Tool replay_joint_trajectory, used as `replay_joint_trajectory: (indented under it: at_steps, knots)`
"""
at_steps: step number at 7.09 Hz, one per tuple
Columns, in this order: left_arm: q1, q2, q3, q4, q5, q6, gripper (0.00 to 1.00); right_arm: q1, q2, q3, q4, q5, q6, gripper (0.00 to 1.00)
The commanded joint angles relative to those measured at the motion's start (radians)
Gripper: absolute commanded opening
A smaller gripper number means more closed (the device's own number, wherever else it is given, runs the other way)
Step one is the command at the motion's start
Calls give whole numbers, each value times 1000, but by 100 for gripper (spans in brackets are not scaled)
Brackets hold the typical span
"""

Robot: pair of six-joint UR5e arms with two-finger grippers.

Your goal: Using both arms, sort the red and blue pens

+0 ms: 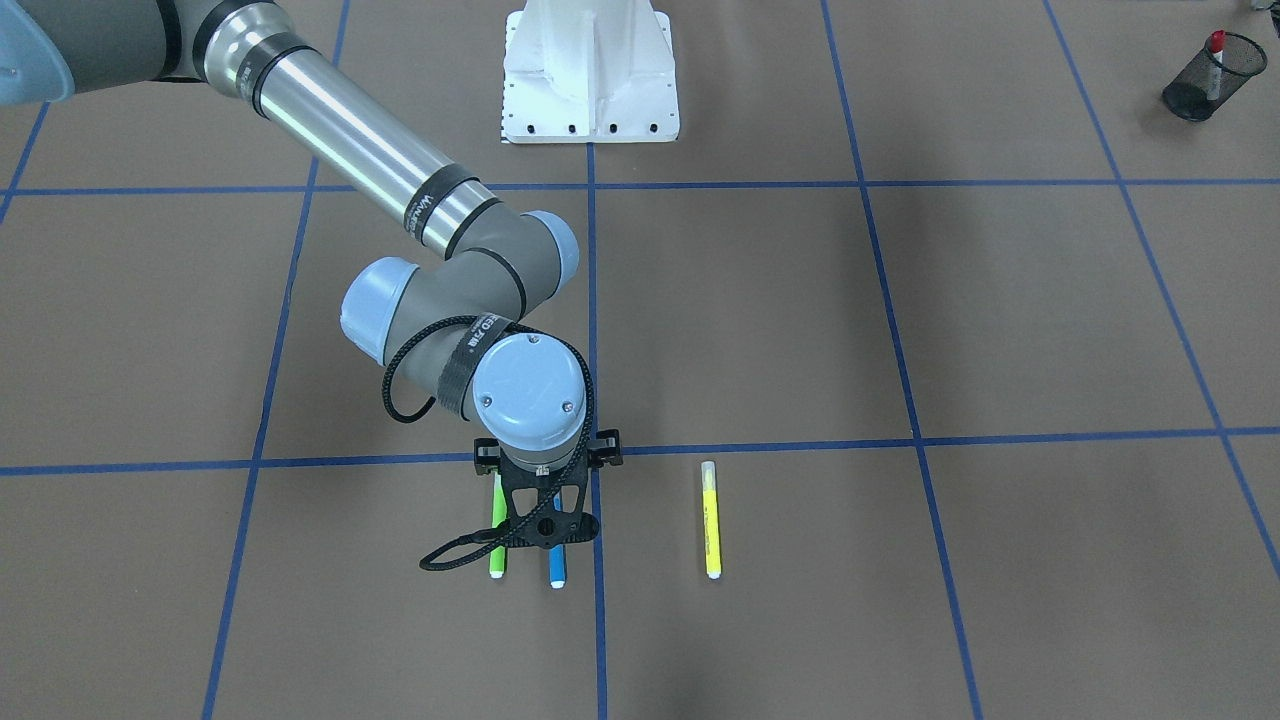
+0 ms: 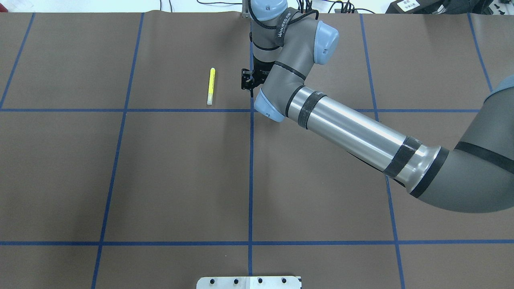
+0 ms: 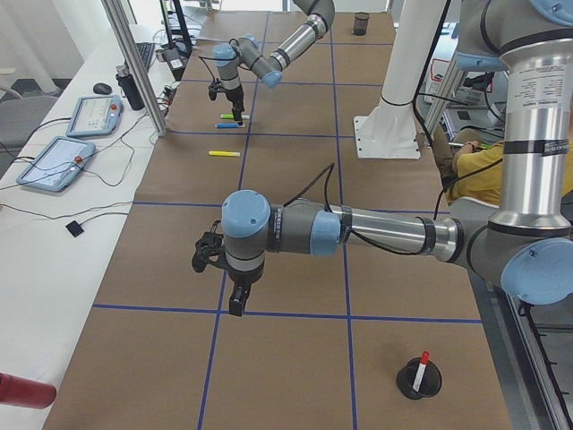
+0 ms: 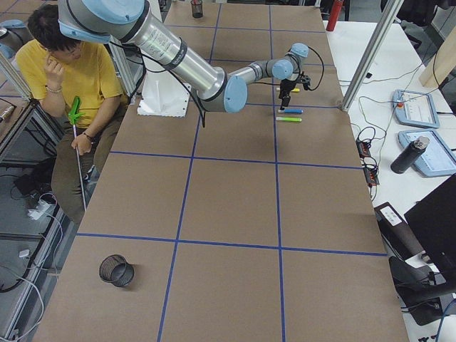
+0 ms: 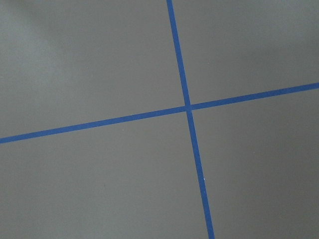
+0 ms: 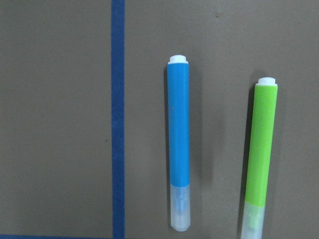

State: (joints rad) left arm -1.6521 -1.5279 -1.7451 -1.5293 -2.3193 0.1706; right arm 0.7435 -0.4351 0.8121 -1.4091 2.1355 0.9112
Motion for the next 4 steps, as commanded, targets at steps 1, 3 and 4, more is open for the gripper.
replay_joint_trajectory:
  at_steps: [1, 3, 4]
  knots:
    - [-2, 0, -2, 0, 0, 1, 100, -3, -14, -2, 31, -3, 27, 69]
    - [-2, 2, -4, 0, 0, 3, 100, -6, -20, -4, 41, -5, 60, 54]
    - [-2, 2, -4, 0, 0, 3, 100, -6, -20, -14, 42, -11, 64, 54]
